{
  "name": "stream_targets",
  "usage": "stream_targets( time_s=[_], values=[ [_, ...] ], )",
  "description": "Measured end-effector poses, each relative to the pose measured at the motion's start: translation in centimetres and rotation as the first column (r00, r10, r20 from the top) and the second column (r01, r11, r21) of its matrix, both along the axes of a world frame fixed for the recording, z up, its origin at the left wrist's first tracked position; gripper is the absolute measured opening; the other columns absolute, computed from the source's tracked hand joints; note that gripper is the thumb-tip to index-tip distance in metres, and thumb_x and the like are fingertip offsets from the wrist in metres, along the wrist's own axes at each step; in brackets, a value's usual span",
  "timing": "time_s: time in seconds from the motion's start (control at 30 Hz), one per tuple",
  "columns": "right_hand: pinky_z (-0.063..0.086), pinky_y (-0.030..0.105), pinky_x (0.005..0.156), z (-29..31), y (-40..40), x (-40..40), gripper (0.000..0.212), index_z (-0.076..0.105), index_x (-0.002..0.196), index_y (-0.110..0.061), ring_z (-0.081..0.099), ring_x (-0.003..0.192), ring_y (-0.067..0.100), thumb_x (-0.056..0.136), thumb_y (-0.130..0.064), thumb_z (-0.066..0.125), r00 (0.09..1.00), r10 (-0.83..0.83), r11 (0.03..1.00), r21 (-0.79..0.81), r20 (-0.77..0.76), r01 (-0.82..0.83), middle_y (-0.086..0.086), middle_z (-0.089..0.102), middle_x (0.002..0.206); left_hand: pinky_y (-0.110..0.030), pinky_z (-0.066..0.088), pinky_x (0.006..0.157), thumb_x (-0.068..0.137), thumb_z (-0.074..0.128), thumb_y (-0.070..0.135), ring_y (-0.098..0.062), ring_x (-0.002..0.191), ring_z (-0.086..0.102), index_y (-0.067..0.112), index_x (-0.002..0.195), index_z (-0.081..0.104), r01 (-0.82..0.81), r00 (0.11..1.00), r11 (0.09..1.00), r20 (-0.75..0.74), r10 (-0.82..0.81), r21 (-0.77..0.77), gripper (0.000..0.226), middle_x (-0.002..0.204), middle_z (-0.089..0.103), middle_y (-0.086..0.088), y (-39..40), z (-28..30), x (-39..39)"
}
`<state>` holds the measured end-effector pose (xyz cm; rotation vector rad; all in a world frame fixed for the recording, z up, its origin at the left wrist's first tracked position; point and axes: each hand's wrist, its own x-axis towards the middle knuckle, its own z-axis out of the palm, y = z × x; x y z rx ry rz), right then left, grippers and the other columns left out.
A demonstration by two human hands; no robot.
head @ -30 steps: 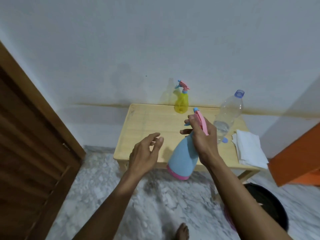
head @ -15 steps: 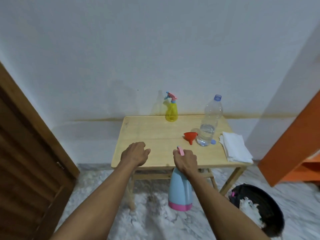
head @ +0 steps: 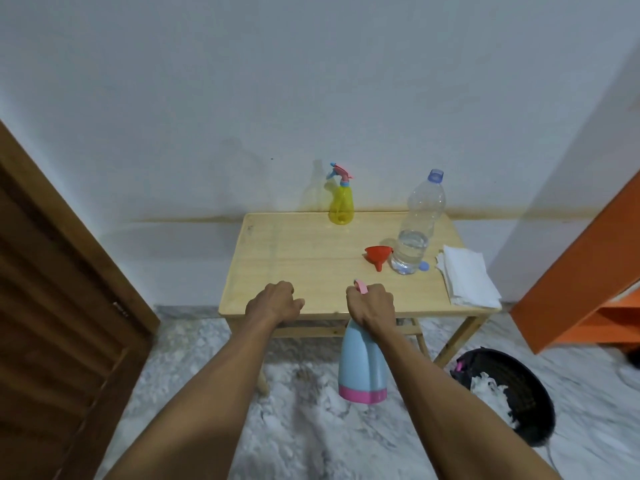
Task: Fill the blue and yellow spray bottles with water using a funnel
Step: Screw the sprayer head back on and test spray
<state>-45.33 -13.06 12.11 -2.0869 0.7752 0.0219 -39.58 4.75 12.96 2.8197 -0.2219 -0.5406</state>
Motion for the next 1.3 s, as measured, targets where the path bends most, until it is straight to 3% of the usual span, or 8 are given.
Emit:
stream_targets(
  time_s=[0.2,0.3,0.5,0.63,0.8,1.13,1.3],
  values=[
    [0.05,0.042,0.089,-0.6,-0.3,0.4,0.032,0.058,0.101,-0.003,0.058,0.099,0.035,0.092,-0.031,0.045,1.0,0.001,1.0,-0.004,-0.015,-0.001,0.016,0.059,0.108,-0.043,0.049,0.093,0.098,0.05,0.047,-0.031,0.119,0.056,0.016,0.139,0.049,-0.042,0.999,0.998,-0.008,0.042,-0.052,0.051,0.139,0.052,-0.009,0.4,-1.2,0.1],
    [0.048,0.04,0.087,-0.8,-0.1,0.6,0.031,0.057,0.1,-0.004,0.057,0.097,0.034,0.091,-0.03,0.046,0.999,0.012,1.0,0.014,-0.038,-0.012,0.013,0.056,0.102,-0.044,0.049,0.094,0.098,0.049,0.046,-0.031,0.119,0.056,0.016,0.14,0.049,-0.049,0.999,0.996,-0.014,0.048,-0.069,0.051,0.14,0.052,-0.009,0.7,-1.6,0.2],
    [0.047,0.036,0.074,-1.6,2.4,1.6,0.041,0.067,0.099,-0.005,0.063,0.089,0.033,0.082,-0.034,0.044,0.994,0.108,0.993,0.05,-0.036,-0.106,0.013,0.069,0.104,-0.043,0.048,0.095,0.099,0.049,0.045,-0.03,0.124,0.053,0.017,0.142,0.047,-0.102,0.995,0.992,-0.008,0.102,-0.068,0.051,0.141,0.052,-0.008,2.8,-1.9,0.4],
    [0.049,0.038,0.081,-1.8,3.6,2.1,0.039,0.063,0.107,0.0,0.061,0.096,0.035,0.091,-0.031,0.046,0.993,0.114,0.993,0.038,-0.033,-0.113,0.018,0.063,0.109,-0.042,0.046,0.095,0.099,0.048,0.045,-0.029,0.126,0.052,0.019,0.142,0.046,-0.154,0.988,0.987,-0.011,0.154,-0.05,0.051,0.142,0.05,-0.007,4.7,-2.0,0.6],
    [0.044,0.034,0.075,-2.0,4.8,2.5,0.036,0.062,0.097,-0.003,0.059,0.09,0.034,0.088,-0.033,0.045,0.984,0.167,0.986,0.031,-0.056,-0.165,0.015,0.064,0.101,-0.042,0.049,0.096,0.099,0.049,0.045,-0.028,0.122,0.055,0.019,0.141,0.047,-0.183,0.983,0.982,-0.01,0.183,-0.046,0.049,0.14,0.052,-0.008,5.9,-2.2,0.6],
    [0.043,0.031,0.069,-2.0,7.5,3.1,0.04,0.067,0.106,-0.005,0.061,0.086,0.032,0.085,-0.033,0.046,0.977,0.214,0.976,0.047,-0.014,-0.213,0.013,0.066,0.105,-0.041,0.049,0.094,0.098,0.05,0.045,-0.029,0.122,0.055,0.019,0.14,0.048,-0.216,0.976,0.974,0.013,0.218,-0.07,0.049,0.141,0.052,-0.008,7.7,-2.0,0.8],
    [0.05,0.038,0.067,-1.9,7.4,2.9,0.034,0.068,0.083,-0.006,0.064,0.076,0.031,0.084,-0.034,0.048,0.979,0.204,0.977,0.062,0.03,-0.205,0.011,0.069,0.084,-0.042,0.05,0.094,0.098,0.05,0.046,-0.028,0.12,0.056,0.019,0.139,0.049,-0.211,0.977,0.975,0.006,0.212,-0.072,0.049,0.138,0.055,-0.008,8.1,-2.6,0.9]
  ],
)
